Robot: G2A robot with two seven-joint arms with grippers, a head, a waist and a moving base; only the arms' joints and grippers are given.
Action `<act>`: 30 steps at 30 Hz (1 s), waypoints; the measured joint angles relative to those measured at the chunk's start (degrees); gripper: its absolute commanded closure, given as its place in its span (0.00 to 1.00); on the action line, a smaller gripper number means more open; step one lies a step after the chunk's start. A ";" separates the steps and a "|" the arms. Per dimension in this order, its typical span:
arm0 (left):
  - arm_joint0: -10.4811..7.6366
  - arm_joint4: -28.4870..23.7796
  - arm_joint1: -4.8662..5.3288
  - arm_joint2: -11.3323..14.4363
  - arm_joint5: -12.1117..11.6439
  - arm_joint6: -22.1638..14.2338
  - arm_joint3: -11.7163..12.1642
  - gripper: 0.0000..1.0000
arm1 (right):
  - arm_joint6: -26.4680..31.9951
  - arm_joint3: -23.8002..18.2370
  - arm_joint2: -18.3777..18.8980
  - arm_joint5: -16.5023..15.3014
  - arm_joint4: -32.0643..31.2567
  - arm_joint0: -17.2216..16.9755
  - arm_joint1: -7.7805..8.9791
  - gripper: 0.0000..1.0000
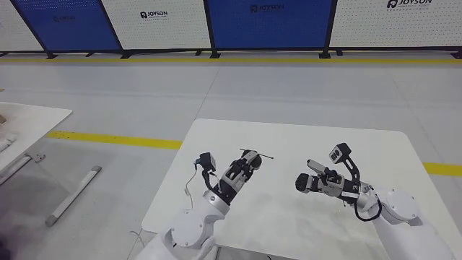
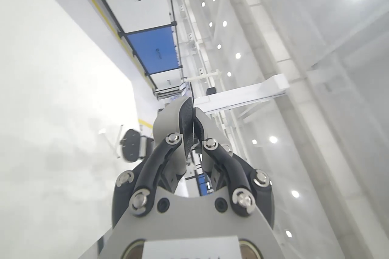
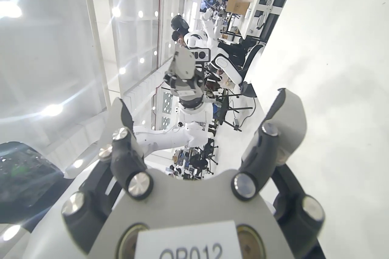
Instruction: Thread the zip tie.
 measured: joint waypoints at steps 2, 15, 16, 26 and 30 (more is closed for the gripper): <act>0.61 -2.71 0.03 -1.32 -0.67 -0.81 -1.95 1.00 | 0.00 0.00 0.00 0.00 0.00 0.00 0.00 0.00; 2.29 -2.97 0.27 -3.93 -2.72 -2.11 -4.51 1.00 | 0.00 0.00 0.00 0.00 0.00 0.00 0.00 0.00; 2.29 -2.97 0.27 -3.93 -2.72 -2.11 -4.51 1.00 | 0.00 0.00 0.00 0.00 0.00 0.00 0.00 0.00; 2.92 -7.45 0.07 -4.43 -6.01 -4.46 -7.85 1.00 | 0.00 0.00 0.00 0.00 0.00 0.00 0.00 0.00; 4.08 -12.17 -0.11 -5.55 -12.04 -6.09 -8.91 1.00 | 0.00 0.00 0.00 0.00 0.00 0.00 0.00 0.00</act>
